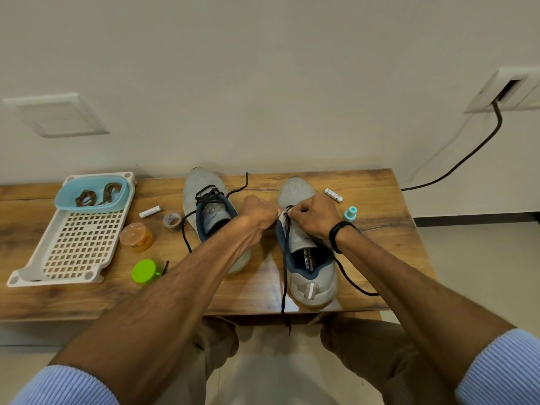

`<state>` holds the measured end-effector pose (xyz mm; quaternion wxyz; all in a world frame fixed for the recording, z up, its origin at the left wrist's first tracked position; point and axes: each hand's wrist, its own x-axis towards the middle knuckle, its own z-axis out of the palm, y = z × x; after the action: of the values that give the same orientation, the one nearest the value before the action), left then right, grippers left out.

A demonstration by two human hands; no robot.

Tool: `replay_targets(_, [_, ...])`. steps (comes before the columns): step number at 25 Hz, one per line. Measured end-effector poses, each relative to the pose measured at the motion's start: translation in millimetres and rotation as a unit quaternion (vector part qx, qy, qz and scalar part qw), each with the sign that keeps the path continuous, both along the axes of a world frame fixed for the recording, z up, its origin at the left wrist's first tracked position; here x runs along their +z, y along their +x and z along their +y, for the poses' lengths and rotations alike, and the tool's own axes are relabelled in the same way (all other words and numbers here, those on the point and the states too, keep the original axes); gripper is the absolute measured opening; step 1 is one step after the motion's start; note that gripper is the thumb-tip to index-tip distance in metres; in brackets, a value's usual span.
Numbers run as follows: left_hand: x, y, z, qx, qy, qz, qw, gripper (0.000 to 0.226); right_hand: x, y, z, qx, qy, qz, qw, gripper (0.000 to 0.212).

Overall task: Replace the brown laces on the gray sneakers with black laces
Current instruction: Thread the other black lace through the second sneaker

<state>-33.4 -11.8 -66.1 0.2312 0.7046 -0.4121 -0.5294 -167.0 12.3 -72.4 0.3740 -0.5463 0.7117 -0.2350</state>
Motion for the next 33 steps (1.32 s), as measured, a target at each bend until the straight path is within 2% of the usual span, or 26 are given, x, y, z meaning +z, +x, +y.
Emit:
replay_targets(5, [-12.0,-5.2,-2.5,0.054,-0.008,0.033,0.998,0.018,-5.0,0.8,2.8,-0.075,0.073,-0.110,0.988,0.020])
replay_targets(8, [-13.4,-7.9,1.4,0.055,-0.013,0.040,0.998,0.023,-7.0,4.7,3.1,-0.094,0.069,-0.110,0.987,0.014])
replay_targets(11, [-12.3,-4.1,0.5,0.036,0.007,0.054,0.998,0.021,-4.9,1.7,2.8,-0.071,0.045,-0.083,0.993,0.013])
replay_targets(15, [-12.3,0.5,1.6,-0.034,-0.049,-0.027,0.998,0.012,0.1,-7.5,-0.3,-0.027,0.050,-0.088,0.995,0.012])
replay_targets(17, [-10.9,-4.3,4.4,-0.056,-0.085,-0.078,0.992,0.021,0.7,-7.8,1.1,-0.014,0.041,-0.062,0.997,0.014])
replay_targets(19, [-7.4,-7.1,6.0,-0.055,-0.112,-0.133,0.983,0.036,1.8,-5.4,3.2,0.007,0.028,-0.024,0.999,0.018])
replay_targets(23, [-1.6,-9.6,5.8,-0.022,-0.127,-0.161,0.979,0.037,3.5,-3.9,4.3,0.017,0.008,0.011,1.000,0.015])
replay_targets(25, [0.5,-9.3,5.2,-0.006,-0.122,-0.144,0.982,0.035,3.8,-3.1,3.1,0.015,0.003,0.024,1.000,0.012])
replay_targets(28, [2.6,-7.2,4.1,0.041,-0.090,-0.038,0.994,0.028,8.0,-0.3,4.9,0.017,-0.011,0.068,0.998,0.014])
replay_targets(31, [6.7,-7.6,3.0,0.051,-0.056,0.020,0.997,0.030,24.6,4.5,12.7,-0.012,-0.118,0.168,0.979,0.021])
replay_targets(33, [12.3,-5.7,1.5,0.043,-0.045,0.020,0.998,0.028,41.3,12.2,19.8,-0.028,-0.154,0.186,0.970,0.024])
